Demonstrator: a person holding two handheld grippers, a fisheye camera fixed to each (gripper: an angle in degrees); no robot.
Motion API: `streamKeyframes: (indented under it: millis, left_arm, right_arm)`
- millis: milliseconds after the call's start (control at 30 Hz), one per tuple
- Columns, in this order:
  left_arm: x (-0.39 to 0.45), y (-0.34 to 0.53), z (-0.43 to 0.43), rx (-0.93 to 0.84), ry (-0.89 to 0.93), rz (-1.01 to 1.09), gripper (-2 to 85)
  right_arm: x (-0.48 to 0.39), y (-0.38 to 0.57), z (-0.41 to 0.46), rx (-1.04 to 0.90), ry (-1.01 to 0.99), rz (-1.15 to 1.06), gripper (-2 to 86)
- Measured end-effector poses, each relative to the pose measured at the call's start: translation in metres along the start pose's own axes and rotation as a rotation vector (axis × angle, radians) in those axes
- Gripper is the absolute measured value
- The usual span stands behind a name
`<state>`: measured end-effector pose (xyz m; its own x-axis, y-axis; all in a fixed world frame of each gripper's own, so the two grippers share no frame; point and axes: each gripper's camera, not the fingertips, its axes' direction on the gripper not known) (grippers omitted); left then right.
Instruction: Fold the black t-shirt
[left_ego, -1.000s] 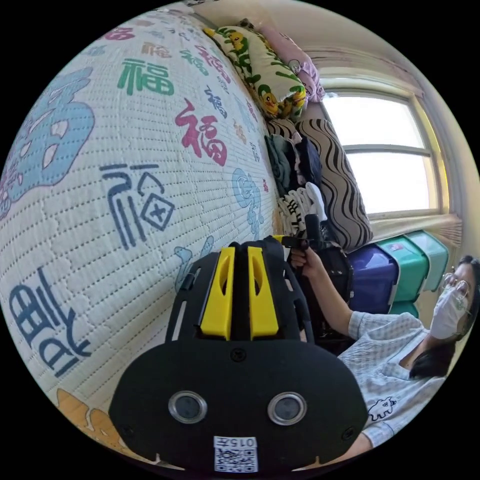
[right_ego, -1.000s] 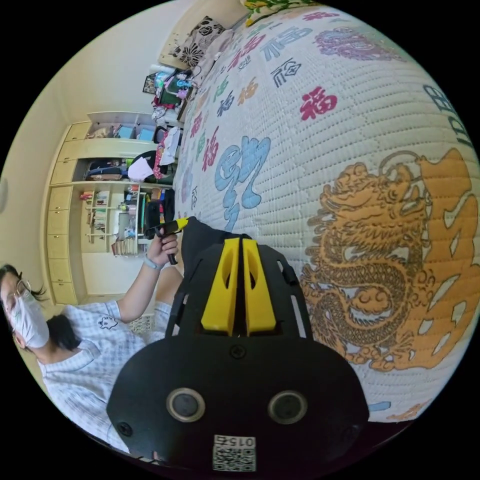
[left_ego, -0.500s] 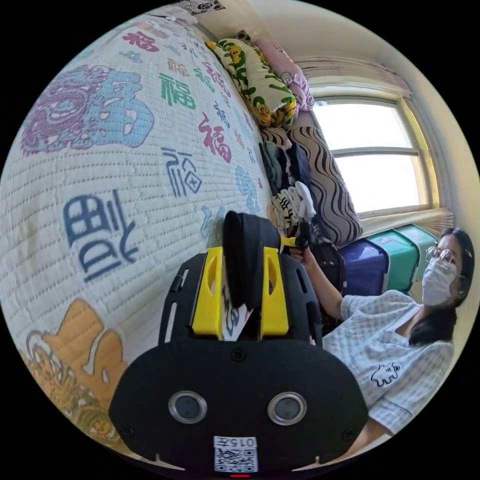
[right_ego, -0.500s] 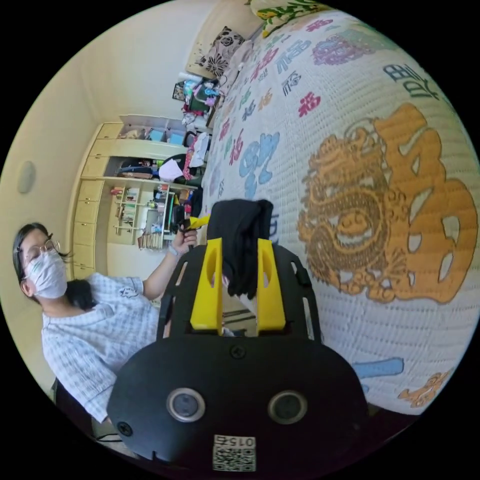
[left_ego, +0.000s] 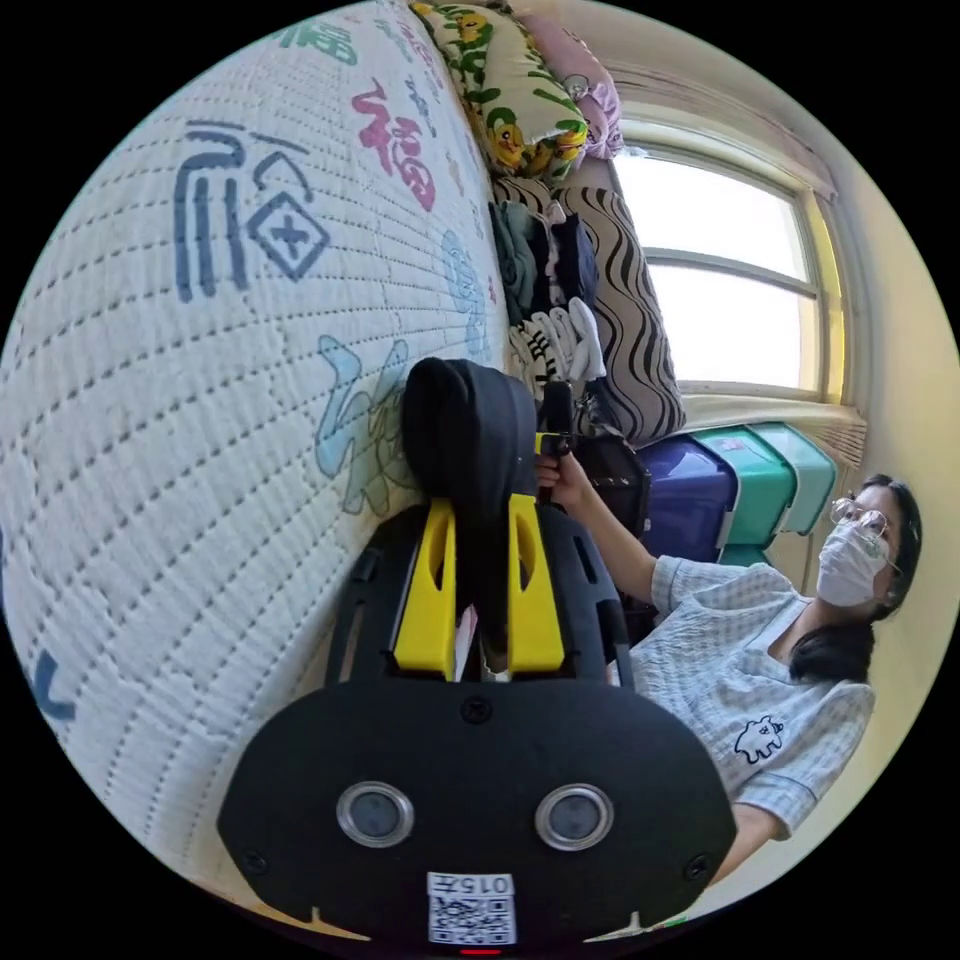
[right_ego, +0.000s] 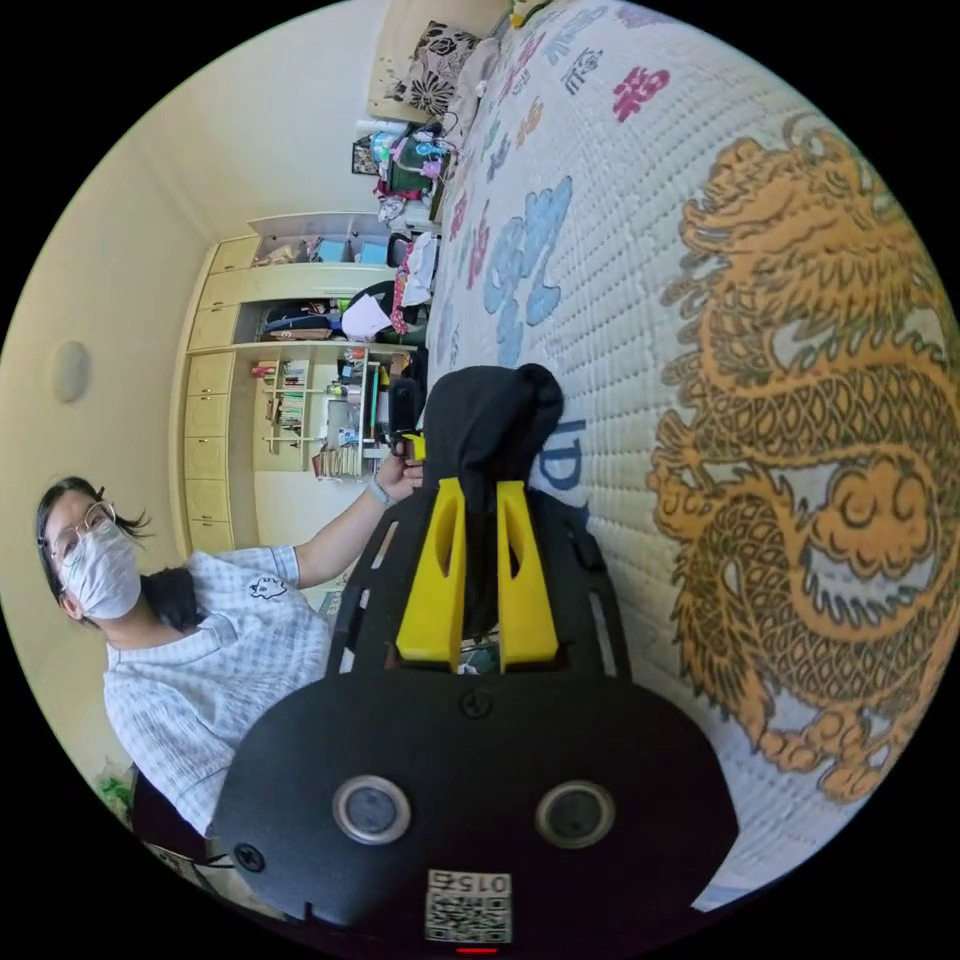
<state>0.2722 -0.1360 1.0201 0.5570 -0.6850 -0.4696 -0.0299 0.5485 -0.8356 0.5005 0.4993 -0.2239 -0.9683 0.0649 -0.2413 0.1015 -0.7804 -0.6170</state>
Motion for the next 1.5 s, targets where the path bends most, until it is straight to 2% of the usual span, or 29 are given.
streamKeyframes:
  millis: [133,300,400,500,600,733,800,900,967,1100,1233,1367,1433,1500]
  left_arm:
    - [0.038,-0.007,0.004,0.004,-0.021,0.082,6.4]
    - [0.119,-0.064,0.04,0.061,0.161,0.202,6.2]
    - [0.167,-0.107,0.081,0.076,0.235,0.239,6.2]
    - [0.201,-0.147,0.13,0.09,0.319,0.226,6.1]
    - [0.217,-0.178,0.177,0.114,0.329,0.204,6.0]
    - [0.196,-0.203,0.227,0.125,0.289,0.097,5.9]
    - [0.169,-0.202,0.245,0.136,0.27,-0.012,5.8]
    - [0.159,-0.185,0.243,0.138,0.301,0.011,5.2]
    - [0.158,-0.17,0.235,0.141,0.28,0.043,4.2]
    - [0.152,-0.133,0.216,0.139,0.299,0.03,0.3]
    - [0.161,-0.083,0.188,0.127,0.267,0.11,-0.7]
    - [0.169,0.012,0.123,0.181,0.065,0.229,-0.9]
    - [0.171,0.063,0.083,0.26,-0.069,0.266,-0.8]
    - [0.173,0.139,0.021,0.41,-0.277,0.295,-0.6]
  right_arm:
    - [-0.042,0.014,-0.003,0.009,0.093,-0.107,4.8]
    - [-0.116,0.02,-0.062,0.071,0.19,-0.206,4.7]
    - [-0.166,0.016,-0.115,0.065,0.334,-0.224,4.9]
    - [-0.197,0.01,-0.168,0.064,0.464,-0.171,5.0]
    - [-0.199,0.001,-0.209,0.088,0.556,-0.065,5.1]
    - [-0.147,-0.015,-0.227,0.172,0.719,0.151,5.3]
    - [-0.105,-0.02,-0.216,0.21,0.772,0.275,5.4]
    - [-0.041,-0.021,-0.179,0.222,0.79,0.349,5.9]
    - [-0.015,-0.012,-0.16,0.299,0.737,0.331,6.6]
    - [-0.007,0.008,-0.138,0.394,0.701,0.303,4.0]
    - [-0.036,0.023,-0.096,0.459,0.934,0.318,0.1]
    - [-0.09,0.013,0.003,0.424,1.182,0.116,-0.5]
    - [-0.115,0.011,0.069,0.425,1.315,-0.026,-0.5]
    - [-0.135,0.014,0.144,0.476,1.453,-0.175,-0.6]
